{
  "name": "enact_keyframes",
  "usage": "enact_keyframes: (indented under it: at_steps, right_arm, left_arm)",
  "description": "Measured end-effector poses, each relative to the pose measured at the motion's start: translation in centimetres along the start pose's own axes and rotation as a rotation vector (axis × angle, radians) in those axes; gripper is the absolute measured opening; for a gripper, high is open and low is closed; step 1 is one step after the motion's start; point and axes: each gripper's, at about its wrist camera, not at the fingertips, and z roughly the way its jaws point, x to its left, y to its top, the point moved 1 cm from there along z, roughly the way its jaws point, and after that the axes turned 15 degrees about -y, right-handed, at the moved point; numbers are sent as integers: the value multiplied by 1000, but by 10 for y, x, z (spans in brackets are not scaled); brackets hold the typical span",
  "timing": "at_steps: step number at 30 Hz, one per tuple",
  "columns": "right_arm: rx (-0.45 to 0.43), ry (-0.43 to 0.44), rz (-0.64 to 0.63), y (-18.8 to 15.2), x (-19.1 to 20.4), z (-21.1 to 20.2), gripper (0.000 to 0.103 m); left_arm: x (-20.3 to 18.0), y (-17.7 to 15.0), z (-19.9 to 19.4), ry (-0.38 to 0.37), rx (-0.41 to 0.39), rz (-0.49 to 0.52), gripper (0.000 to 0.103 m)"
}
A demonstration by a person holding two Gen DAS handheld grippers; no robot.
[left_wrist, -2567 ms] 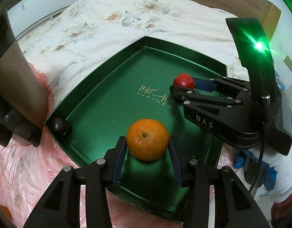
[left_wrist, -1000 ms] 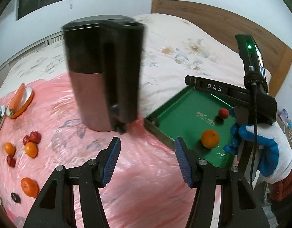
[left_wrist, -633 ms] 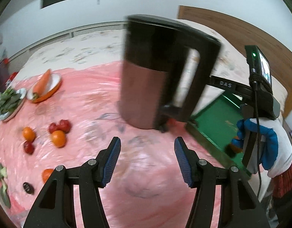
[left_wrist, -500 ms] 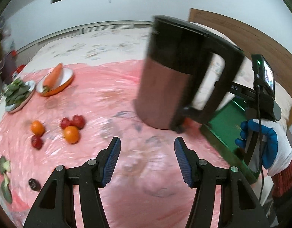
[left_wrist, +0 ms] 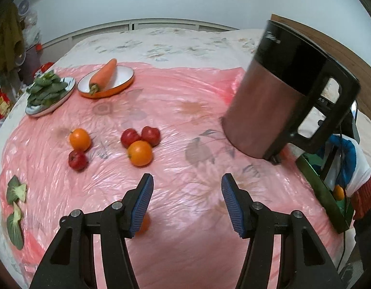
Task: Organize fruits
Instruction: 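Move both tools back from the green tray toward the remaining fruit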
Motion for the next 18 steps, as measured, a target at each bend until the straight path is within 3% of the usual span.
enact_keyframes:
  at_steps: [7,18]
  right_arm:
    - [44,117,84,1,-1,17,103]
    - [127,130,114,-3,3,35,103]
  left_arm:
    - [16,-3,-2,0,-6,-28,53]
    - [35,-11,-4,0,-6,-73,53]
